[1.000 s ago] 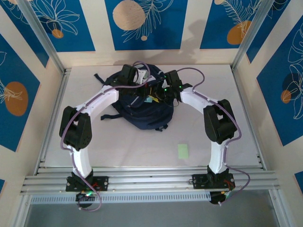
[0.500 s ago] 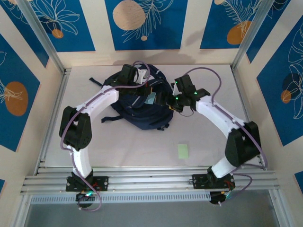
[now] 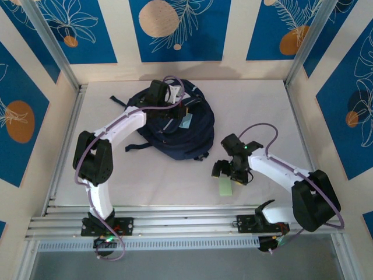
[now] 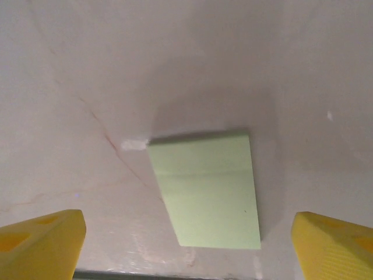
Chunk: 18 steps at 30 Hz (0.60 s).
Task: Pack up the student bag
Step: Pick up the loose stationery from the bottom-center of the table.
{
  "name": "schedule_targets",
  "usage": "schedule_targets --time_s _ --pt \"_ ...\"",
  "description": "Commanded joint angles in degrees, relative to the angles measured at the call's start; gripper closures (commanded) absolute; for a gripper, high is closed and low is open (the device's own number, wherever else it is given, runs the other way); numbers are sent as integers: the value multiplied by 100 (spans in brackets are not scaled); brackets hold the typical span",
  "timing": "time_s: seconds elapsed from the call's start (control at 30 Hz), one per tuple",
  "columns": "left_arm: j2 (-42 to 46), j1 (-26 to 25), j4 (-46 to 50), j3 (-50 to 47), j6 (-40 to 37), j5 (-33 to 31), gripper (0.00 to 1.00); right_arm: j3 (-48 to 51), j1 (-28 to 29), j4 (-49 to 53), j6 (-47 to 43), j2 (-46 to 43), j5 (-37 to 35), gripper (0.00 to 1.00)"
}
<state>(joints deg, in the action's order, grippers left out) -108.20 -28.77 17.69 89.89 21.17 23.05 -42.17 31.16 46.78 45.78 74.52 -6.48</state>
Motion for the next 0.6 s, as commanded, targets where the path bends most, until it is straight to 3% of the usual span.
schedule_targets --time_s 0.0,0.27,0.57 --pt "131 -84 -477 20 107 445 100 145 396 62 360 87 -387 12" --pt "227 -84 -397 -50 63 426 100 267 857 -171 472 792 -895 19" --pt "266 -84 -441 -94 80 438 100 237 1222 -234 616 909 -1121 46"
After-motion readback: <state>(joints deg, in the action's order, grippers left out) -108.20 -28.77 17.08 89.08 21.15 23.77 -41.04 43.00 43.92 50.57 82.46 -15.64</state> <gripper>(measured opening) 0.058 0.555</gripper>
